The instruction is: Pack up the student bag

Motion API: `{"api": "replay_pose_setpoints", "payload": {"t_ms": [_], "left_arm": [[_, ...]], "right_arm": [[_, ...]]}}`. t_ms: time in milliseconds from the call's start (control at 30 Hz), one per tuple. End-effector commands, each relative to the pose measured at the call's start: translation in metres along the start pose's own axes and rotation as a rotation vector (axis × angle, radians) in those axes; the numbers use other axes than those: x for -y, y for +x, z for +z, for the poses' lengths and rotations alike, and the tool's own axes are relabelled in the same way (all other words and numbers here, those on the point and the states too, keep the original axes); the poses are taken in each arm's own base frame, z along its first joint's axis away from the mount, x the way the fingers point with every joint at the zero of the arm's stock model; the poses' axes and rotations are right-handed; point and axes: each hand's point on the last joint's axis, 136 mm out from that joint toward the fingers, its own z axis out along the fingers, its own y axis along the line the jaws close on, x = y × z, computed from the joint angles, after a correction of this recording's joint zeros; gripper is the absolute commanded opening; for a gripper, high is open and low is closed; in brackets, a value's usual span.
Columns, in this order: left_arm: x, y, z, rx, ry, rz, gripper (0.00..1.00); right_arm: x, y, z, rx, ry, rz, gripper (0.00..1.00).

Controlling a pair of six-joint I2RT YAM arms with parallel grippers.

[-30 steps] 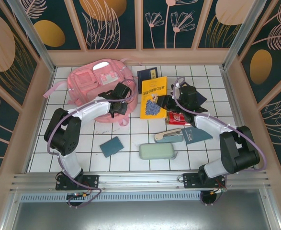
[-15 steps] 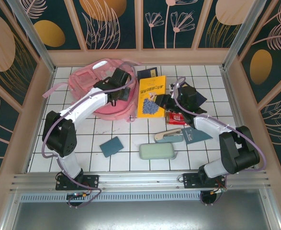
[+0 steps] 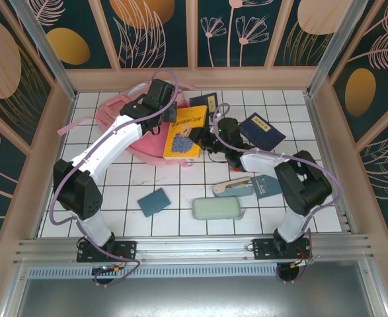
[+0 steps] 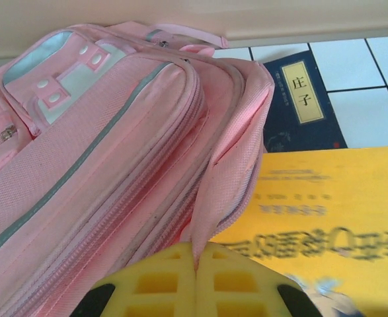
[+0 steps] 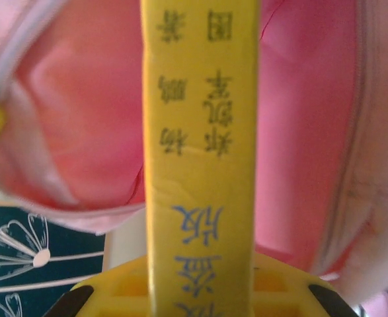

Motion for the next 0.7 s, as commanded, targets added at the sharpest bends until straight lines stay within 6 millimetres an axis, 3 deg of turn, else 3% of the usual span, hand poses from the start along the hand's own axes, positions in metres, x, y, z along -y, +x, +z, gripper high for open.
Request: {"api": "replay_pose_setpoints", "payload": {"t_ms": [0,267,467,667], "left_arm": [[0.011,-0.059,-0.046,0.188,0.092,-0.096,0.0],[0.026,-0.071,-0.056,0.185,0.166,-0.089,0.0],[0.032,-0.074,-0.058,0.179,0.196,-0.086,0.0],[0.034,-0.076,-0.059,0.177,0.206,-0.081,0.0]], "right_arm": [[-0.048,-0.039,0.019,0.182,-0.142,0.022,0.0],[-0.051,-0.06,0.082,0.308,-0.179,0.117,0.0],[-0.034,-0.083,0.11,0.449,-0.168,0.198,0.0],[-0.029,-0.094,0.138,0.532,-0.178,0.251,0.0]]}}
